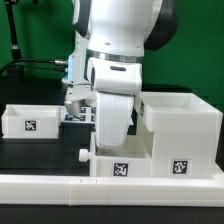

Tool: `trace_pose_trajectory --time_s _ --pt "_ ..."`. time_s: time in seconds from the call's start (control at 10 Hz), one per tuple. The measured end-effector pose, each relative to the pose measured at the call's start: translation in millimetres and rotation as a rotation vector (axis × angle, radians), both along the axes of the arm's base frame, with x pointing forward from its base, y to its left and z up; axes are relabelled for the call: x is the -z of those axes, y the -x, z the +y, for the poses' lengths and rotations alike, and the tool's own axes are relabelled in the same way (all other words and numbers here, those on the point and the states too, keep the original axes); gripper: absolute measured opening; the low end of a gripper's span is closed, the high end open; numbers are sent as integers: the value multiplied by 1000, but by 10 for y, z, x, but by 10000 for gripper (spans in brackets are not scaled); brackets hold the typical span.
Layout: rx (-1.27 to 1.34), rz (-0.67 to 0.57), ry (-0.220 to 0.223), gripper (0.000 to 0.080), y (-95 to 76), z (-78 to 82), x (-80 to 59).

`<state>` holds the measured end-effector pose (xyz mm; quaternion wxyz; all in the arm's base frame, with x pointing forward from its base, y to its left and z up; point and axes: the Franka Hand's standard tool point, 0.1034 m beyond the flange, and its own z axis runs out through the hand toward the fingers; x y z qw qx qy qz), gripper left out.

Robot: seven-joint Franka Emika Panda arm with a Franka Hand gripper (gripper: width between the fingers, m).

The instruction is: Assemble drawer

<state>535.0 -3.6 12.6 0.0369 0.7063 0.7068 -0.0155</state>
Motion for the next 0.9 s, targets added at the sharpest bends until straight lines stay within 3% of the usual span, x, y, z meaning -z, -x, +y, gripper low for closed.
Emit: trace_pose_trajectory --time_s 0.4,0.7,0.9 --pt "33 -5 -2 44 4 -8 1" --pt "26 0 0 44 14 -146 6" --pt "28 3 -1 44 24 -122 11"
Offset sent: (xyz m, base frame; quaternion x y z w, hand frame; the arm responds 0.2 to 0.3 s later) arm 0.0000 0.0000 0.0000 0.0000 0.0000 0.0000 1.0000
